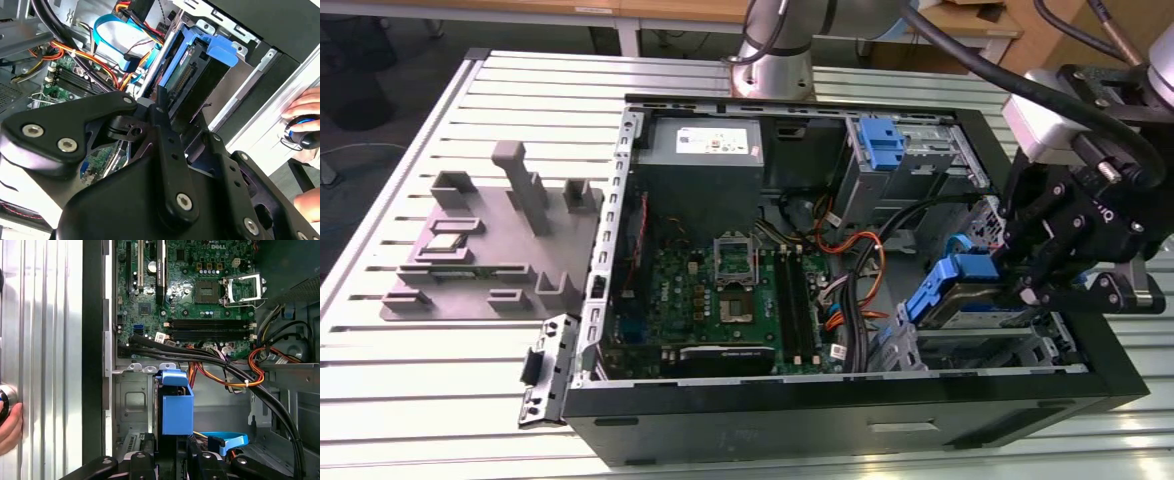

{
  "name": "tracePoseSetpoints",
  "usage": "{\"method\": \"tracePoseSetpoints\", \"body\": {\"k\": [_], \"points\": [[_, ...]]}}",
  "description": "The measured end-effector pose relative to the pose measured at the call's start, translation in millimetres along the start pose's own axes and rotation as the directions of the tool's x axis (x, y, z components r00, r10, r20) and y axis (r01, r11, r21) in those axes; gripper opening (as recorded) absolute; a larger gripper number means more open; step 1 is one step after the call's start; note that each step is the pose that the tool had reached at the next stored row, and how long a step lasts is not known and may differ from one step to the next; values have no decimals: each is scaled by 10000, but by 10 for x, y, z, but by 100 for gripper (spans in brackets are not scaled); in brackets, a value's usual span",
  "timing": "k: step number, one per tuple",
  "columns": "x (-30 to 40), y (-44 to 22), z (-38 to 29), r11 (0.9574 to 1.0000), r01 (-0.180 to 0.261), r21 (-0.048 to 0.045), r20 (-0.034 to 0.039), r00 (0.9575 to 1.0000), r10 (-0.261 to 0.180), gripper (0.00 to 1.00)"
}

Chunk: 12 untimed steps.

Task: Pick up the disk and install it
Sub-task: 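Insert the disk into the insertion slot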

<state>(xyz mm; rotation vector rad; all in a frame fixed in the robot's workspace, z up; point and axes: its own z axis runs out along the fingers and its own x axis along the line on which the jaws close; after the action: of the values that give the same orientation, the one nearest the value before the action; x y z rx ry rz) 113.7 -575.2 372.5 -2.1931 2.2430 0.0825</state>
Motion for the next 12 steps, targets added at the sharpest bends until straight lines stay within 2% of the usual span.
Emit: {"method": "tracePoseSetpoints", "body": {"k": [3,4,8,12], "points": [[0,0,0,10000,0,1,0,10000,0,36],[0,0,1,10000,0,0,1,10000,0,42],[0,2,3,10000,0,0,3,10000,0,42],[3,52,51,10000,55,70,23,10000,-55,42]]}}
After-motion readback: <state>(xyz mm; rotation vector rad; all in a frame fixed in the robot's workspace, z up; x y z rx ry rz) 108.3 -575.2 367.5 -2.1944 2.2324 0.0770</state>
